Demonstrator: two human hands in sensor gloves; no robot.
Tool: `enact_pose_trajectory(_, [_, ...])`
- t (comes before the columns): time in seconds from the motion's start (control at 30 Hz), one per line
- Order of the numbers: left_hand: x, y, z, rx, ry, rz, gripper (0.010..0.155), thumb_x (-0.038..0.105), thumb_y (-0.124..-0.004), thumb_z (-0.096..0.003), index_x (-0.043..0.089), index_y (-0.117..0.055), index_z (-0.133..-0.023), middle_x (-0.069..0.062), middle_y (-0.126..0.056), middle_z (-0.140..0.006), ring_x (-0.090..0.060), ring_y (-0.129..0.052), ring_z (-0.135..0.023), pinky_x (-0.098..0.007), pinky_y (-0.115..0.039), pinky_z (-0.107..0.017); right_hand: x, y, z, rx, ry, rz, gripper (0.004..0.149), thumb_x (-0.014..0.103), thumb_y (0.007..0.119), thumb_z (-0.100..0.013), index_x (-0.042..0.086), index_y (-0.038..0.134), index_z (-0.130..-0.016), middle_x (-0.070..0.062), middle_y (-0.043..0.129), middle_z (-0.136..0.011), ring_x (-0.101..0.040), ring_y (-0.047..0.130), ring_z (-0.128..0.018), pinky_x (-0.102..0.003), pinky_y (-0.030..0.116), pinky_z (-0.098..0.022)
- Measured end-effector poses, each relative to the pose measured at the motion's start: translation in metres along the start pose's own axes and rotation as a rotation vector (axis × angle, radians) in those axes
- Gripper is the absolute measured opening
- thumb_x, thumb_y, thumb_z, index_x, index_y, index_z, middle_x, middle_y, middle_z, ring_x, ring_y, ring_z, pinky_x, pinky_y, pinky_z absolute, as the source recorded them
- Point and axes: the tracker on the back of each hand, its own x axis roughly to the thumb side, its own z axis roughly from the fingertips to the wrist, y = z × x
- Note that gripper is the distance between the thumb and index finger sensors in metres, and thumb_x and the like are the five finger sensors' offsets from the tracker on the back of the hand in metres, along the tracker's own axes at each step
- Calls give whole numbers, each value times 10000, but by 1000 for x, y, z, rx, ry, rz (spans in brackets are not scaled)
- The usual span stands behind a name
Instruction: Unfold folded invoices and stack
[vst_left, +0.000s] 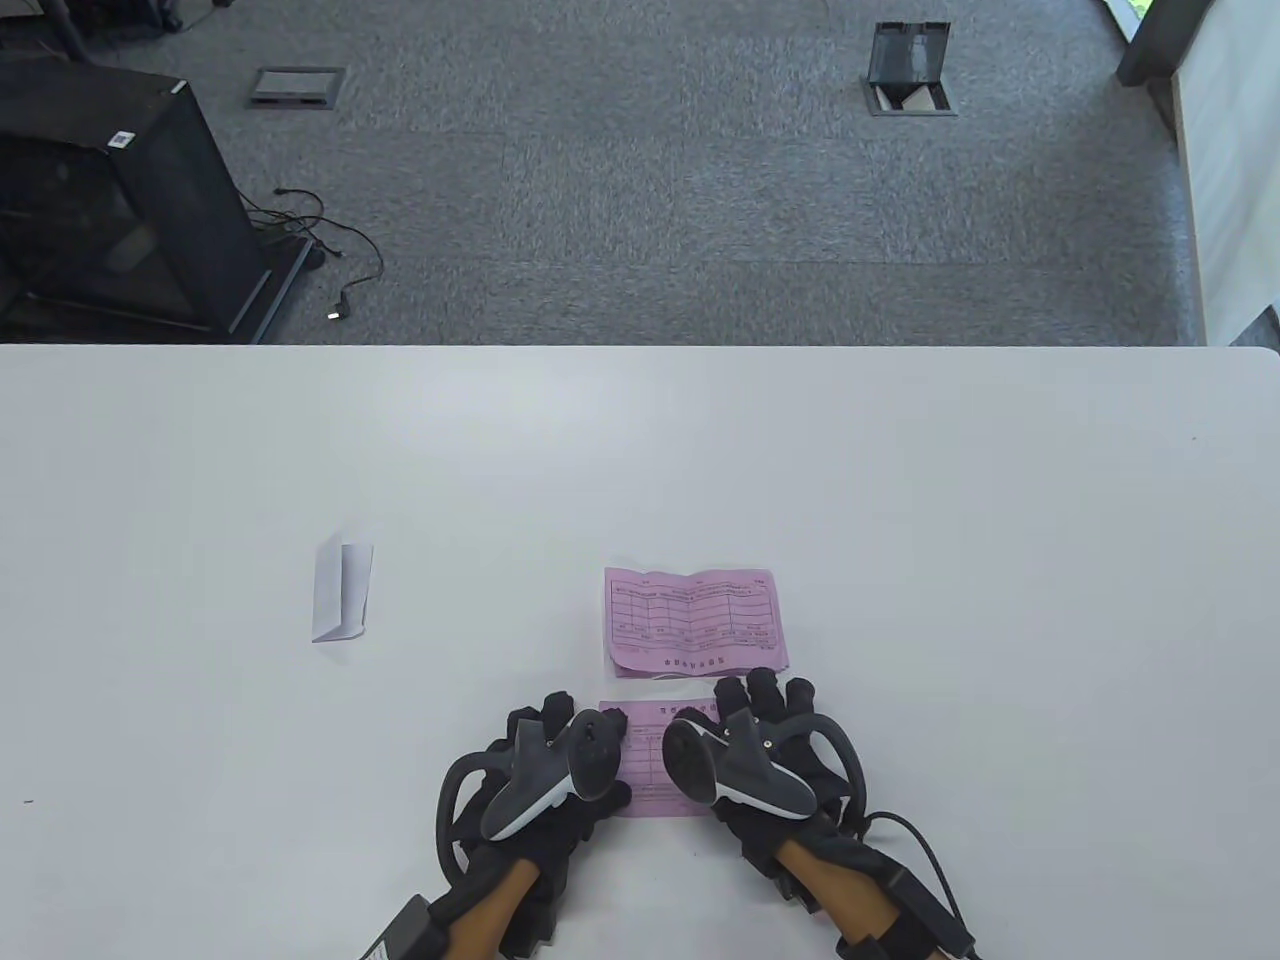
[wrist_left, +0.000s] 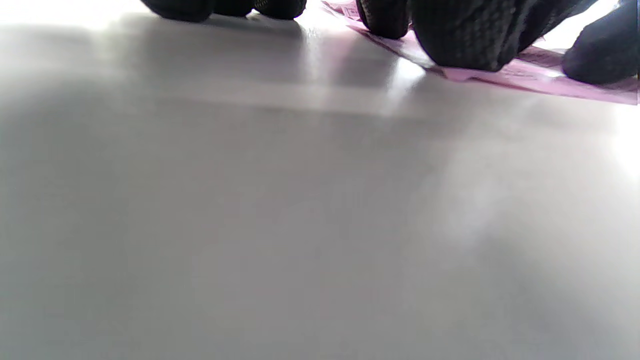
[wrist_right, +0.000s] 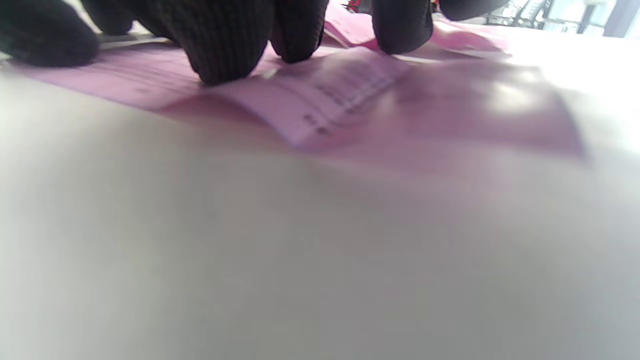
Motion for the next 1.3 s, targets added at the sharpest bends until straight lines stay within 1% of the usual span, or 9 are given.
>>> enact_pose_trajectory(0.43, [-1, 0, 0, -2, -1, 0, 721, 559, -734, -456, 463, -409, -1092, -107, -248, -1210, -407, -297, -1042, -496, -471, -742, -55, 11, 15, 10, 106, -25, 607, 498, 711, -453, 356, 538, -1017, -189, 504, -1111, -531, 420, -1010, -764, 376, -668])
enact_pose_trajectory(0.6, [-1, 0, 0, -1, -2, 1, 723, 565, -730, -456, 464, -401, -1092, -106, -240, -1210, -407, -289, -1043, -495, -464, -743, -79, 16, 22, 20, 155, -74, 609, 500, 711, -452, 360, 530, -1017, -188, 500, -1112, -530, 430, -1006, -762, 381, -668])
enact_pose_trajectory(0.67, [-1, 0, 0, 0, -2, 3, 725, 565, -730, -456, 461, -400, -1094, -106, -239, -1210, -408, -287, -1042, -496, -461, -743, -83, 18, 22, 27, 157, -106, 608, 498, 712, -454, 364, 523, -1016, -187, 493, -1112, -526, 440, -1005, -759, 386, -667])
enact_pose_trajectory(0.83, [-1, 0, 1, 3, -3, 0, 727, 565, -727, -457, 454, -397, -1096, -110, -239, -1211, -410, -287, -1043, -499, -460, -743, -87, 19, 19, 42, 160, -195, 613, 492, 729, -453, 343, 526, -1013, -209, 474, -1102, -512, 459, -997, -753, 397, -666])
enact_pose_trajectory(0.9, [-1, 0, 0, 3, -3, 1, 727, 564, -730, -456, 455, -403, -1095, -110, -242, -1210, -410, -290, -1042, -500, -463, -742, -89, 19, 19, 44, 164, -264, 620, 512, 704, -458, 331, 523, -1022, -223, 460, -1103, -526, 441, -995, -756, 391, -663])
enact_pose_trajectory(1.03, [0, 0, 0, 4, -4, -1, 727, 565, -731, -455, 456, -403, -1095, -113, -245, -1210, -414, -294, -1041, -501, -467, -741, -86, 19, 19, -44, 199, -378, 657, 563, 625, -459, 291, 507, -1045, -218, 483, -1102, -543, 418, -997, -756, 386, -662])
enact_pose_trajectory(1.13, [0, -1, 0, 4, -5, -1, 728, 565, -730, -456, 454, -402, -1096, -114, -245, -1210, -415, -294, -1041, -502, -466, -740, -76, 19, 17, -79, 214, -309, 725, 605, 595, -443, 263, 475, -1071, -231, 469, -1109, -551, 402, -1000, -752, 387, -665])
enact_pose_trajectory(1.23, [0, -1, 0, 6, -7, -3, 726, 566, -728, -456, 454, -403, -1096, -115, -245, -1210, -416, -296, -1040, -502, -467, -740, -65, 21, 11, -19, 188, -220, 776, 628, 604, -430, 275, 413, -1095, -226, 414, -1132, -561, 353, -1014, -757, 369, -670])
enact_pose_trajectory(1.3, [0, -1, 1, 8, -8, -4, 726, 565, -728, -457, 453, -403, -1097, -115, -247, -1210, -416, -296, -1040, -502, -467, -740, -57, 24, 8, 23, 180, -154, 779, 609, 635, -436, 261, 404, -1095, -233, 391, -1133, -555, 349, -1018, -755, 370, -673])
